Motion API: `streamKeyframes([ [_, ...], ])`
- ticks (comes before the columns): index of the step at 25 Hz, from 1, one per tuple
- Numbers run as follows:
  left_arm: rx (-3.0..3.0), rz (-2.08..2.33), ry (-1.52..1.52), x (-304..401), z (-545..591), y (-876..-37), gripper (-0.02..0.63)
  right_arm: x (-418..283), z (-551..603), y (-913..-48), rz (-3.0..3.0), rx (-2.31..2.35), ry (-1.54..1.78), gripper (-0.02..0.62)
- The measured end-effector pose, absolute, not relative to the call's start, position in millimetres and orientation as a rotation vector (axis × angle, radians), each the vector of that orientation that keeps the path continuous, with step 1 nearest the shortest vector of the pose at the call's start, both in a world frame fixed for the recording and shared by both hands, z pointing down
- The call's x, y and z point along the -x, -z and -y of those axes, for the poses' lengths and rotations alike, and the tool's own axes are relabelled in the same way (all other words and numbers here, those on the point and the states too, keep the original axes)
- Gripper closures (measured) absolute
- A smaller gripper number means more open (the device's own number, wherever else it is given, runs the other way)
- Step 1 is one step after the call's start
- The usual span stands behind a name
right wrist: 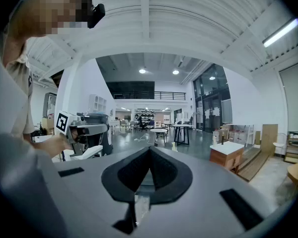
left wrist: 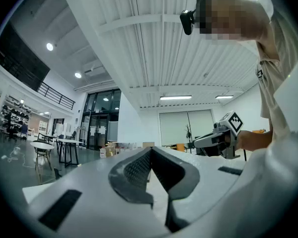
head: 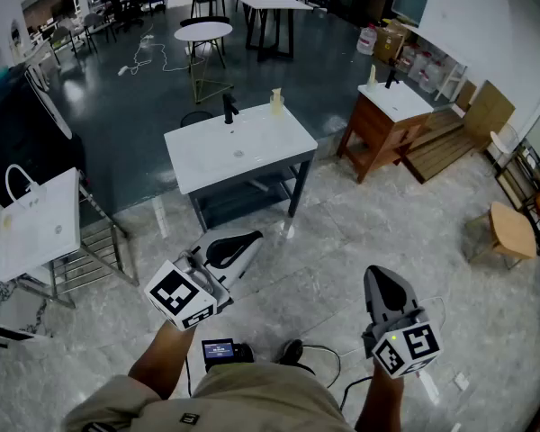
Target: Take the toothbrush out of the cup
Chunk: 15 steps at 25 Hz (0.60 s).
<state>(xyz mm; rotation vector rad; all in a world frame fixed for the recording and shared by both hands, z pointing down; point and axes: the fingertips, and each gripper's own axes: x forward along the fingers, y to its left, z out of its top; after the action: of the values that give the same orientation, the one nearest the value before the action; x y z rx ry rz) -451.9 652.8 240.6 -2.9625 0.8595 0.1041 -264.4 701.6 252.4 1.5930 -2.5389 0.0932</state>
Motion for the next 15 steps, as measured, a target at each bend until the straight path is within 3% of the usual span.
streamKeyframes([
  [15, 2.962, -0.847, -0.117, 472, -661, -242, 0.6, 283, -713, -249, 2.559, -1.637, -0.092, 0.592],
])
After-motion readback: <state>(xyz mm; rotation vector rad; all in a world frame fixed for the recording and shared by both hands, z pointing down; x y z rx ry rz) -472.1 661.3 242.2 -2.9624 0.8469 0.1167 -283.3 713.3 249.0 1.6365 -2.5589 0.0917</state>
